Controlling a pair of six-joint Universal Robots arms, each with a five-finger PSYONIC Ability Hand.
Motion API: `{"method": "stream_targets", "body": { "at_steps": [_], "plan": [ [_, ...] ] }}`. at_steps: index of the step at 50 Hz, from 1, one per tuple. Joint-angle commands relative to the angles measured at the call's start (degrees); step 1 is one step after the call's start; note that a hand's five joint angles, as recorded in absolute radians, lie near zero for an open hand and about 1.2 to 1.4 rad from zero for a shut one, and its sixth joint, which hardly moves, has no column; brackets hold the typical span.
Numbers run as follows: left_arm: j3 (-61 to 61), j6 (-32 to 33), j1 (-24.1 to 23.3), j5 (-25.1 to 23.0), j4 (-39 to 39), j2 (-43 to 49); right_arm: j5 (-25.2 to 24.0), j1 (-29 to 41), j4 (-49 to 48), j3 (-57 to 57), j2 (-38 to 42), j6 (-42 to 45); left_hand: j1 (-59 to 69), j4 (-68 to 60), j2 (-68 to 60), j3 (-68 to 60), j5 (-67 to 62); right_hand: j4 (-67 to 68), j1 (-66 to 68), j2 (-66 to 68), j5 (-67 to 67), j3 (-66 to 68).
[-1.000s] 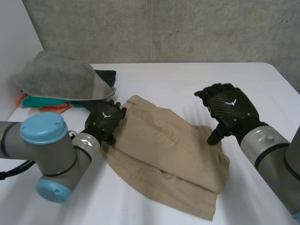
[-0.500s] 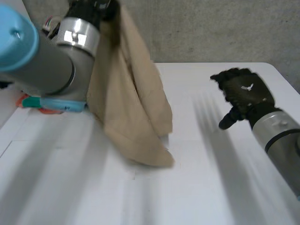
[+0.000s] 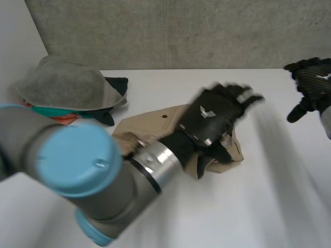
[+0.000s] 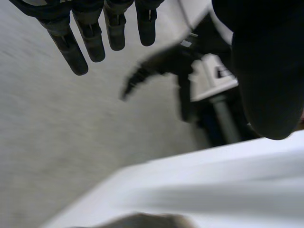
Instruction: Fold the laundry.
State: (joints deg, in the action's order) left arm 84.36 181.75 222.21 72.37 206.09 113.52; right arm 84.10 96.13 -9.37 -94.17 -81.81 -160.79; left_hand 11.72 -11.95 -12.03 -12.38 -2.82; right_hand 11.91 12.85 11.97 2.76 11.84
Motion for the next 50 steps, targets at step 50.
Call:
{"method": "stream_targets", "body": {
  "at_steps": [50],
  "plan": [
    [7.3, -6.8, 25.9, 10.8, -16.9, 8.1, 16.2, 40.5, -6.9, 9.3, 6.4, 0.3, 16.7, -16.5, -16.4, -16.1, -15.6, 68.1, 67.1, 68.0, 67.2, 68.2]
  ]
}}
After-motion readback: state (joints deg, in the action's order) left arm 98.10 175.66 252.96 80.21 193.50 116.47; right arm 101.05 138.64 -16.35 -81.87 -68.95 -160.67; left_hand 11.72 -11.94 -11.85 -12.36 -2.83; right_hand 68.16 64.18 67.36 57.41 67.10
